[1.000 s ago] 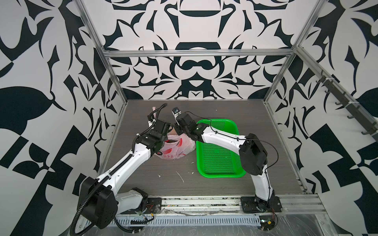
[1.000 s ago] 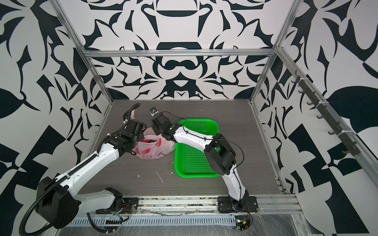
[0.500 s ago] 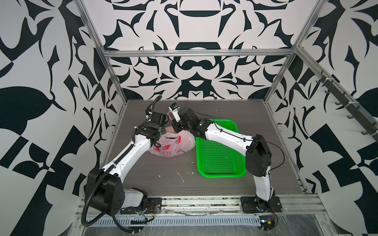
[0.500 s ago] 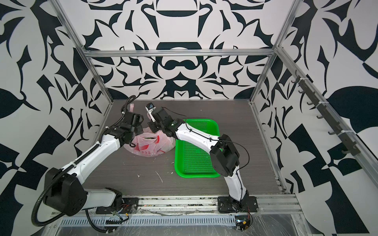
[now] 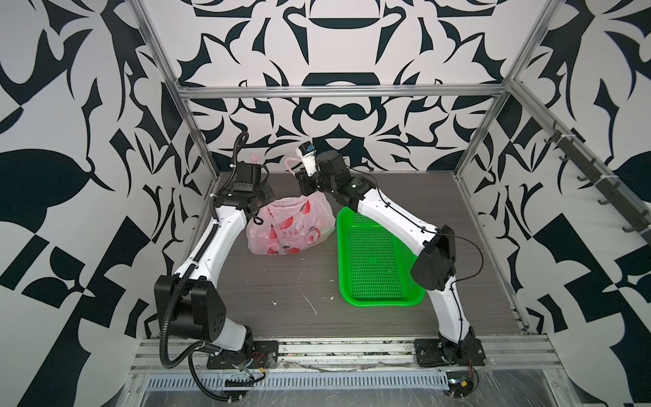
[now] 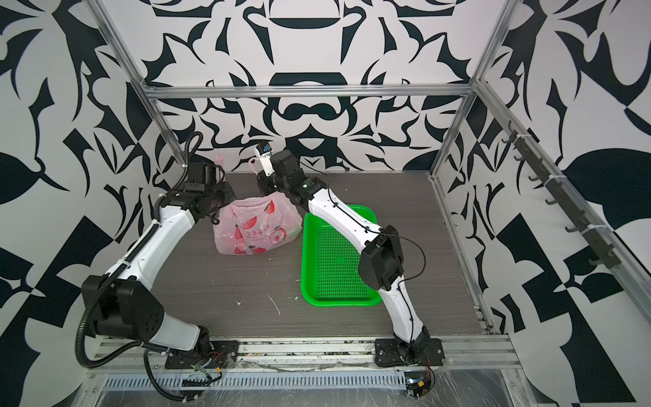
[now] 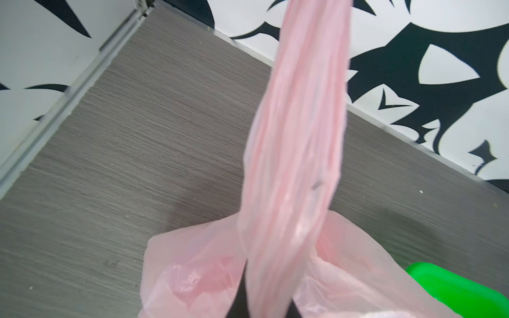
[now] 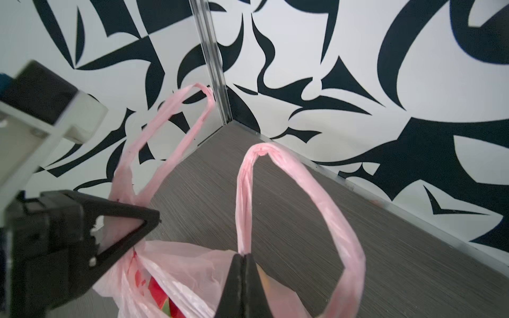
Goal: Untie the knot of the plastic bag and take out the fruit
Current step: Pick up the plastic bag from the center of the table, then place the plastic bag at the top-left of the table.
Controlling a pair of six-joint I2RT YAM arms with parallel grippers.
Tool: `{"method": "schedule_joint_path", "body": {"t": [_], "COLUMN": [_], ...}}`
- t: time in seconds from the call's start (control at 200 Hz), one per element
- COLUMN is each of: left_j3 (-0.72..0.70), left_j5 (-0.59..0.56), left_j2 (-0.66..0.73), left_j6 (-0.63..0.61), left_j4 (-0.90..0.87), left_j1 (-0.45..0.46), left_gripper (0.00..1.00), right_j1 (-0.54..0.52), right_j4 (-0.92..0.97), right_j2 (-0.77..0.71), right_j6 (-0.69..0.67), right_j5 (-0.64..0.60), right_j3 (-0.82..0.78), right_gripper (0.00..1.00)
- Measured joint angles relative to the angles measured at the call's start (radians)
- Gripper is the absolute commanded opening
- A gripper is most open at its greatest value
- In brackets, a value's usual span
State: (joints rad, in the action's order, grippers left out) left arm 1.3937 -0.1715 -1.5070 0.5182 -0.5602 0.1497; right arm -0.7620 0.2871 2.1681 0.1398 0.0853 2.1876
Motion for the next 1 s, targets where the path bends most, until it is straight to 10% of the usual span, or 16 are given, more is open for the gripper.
{"method": "schedule_joint_path", "body": {"t": [0.475,1.0], "left_j3": [-0.171,-0.194], "left_j5": [0.229,0.259], "left_j2": [0.111,0.344], "left_j6": [-0.013,-0.008], "left_j4": [-0.1,-0.196], "left_j1": [-0.02,0.037], "left_gripper": [0.41,0.8], "right_j1": [0.006,-0.03], "right_j4": [-0.128,-0.24], "right_j2": [-0.291,-0.401], "right_j6": [0.083,0.131], "right_j5": [0.061,0.077], "right_j3": [-0.56,-0.72], "right_gripper": [0.0,0.0]}}
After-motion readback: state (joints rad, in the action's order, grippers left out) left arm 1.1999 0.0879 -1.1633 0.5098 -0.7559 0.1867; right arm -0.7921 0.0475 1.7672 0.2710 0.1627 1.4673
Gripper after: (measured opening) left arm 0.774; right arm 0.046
